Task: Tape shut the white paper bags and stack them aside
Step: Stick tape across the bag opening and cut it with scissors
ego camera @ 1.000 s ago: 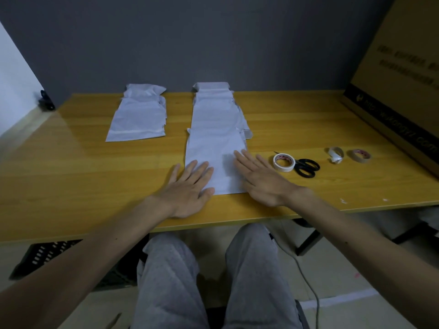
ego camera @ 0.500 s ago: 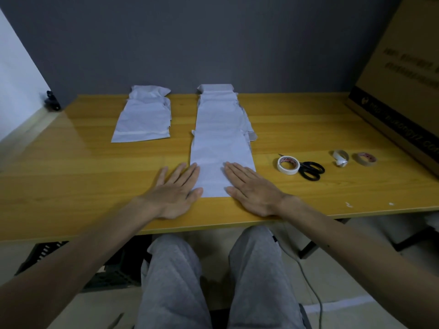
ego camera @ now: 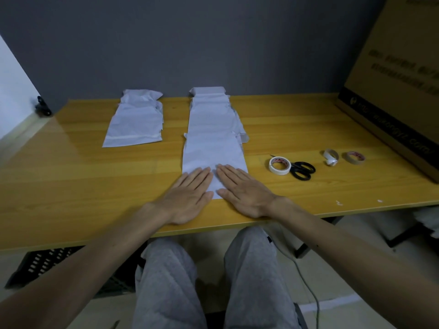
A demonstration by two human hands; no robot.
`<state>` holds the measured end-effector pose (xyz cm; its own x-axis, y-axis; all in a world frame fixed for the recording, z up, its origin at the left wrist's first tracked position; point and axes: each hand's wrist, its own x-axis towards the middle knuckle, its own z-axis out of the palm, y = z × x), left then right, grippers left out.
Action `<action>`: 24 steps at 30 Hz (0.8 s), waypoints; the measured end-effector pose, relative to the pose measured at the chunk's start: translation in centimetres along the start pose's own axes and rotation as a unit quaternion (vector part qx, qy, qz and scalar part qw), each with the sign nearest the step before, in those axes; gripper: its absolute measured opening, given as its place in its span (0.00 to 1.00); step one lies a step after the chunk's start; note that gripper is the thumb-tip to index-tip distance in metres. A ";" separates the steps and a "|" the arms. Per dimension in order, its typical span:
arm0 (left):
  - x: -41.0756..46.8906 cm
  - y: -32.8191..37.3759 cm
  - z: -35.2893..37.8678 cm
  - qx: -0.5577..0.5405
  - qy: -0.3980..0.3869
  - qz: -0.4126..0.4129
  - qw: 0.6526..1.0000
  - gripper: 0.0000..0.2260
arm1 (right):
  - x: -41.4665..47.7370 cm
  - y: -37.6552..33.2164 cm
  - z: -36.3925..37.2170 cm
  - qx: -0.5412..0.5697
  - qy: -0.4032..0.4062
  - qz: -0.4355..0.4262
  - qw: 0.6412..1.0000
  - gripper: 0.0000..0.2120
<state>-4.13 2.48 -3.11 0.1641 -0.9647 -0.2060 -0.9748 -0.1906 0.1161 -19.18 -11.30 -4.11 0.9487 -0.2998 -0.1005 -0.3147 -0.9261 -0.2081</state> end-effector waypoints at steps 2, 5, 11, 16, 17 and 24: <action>0.0 0.1 -0.2 0.000 -0.007 -0.002 1.000 0.26 | 0.0 0.1 0.0 0.009 0.002 -0.001 1.000 0.30; 0.0 0.0 -0.2 -0.006 -0.007 0.000 1.000 0.26 | -0.2 0.1 -0.2 0.026 0.007 0.004 1.000 0.30; 0.0 -0.1 -0.2 -0.048 0.015 0.001 0.999 0.27 | -2.2 1.2 -1.7 0.052 0.120 0.000 0.991 0.27; -0.1 0.3 -1.2 -0.094 0.096 -0.003 0.991 0.25 | -3.4 4.5 -2.9 -0.035 0.271 0.158 0.949 0.16; 0.0 0.5 -1.4 -0.112 0.117 -0.003 0.987 0.23 | -3.6 5.0 -2.9 -0.051 0.271 0.184 0.943 0.15; 0.8 1.3 -1.7 -0.235 0.243 0.021 0.941 0.12 | -4.0 6.6 -2.8 -0.044 0.235 0.244 0.940 0.09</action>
<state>-4.96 1.11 -1.45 0.2874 -0.9209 0.2634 -0.8263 -0.0993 0.5543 -24.99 -16.84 -2.38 0.6078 -0.7423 0.2820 -0.7311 -0.6617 -0.1661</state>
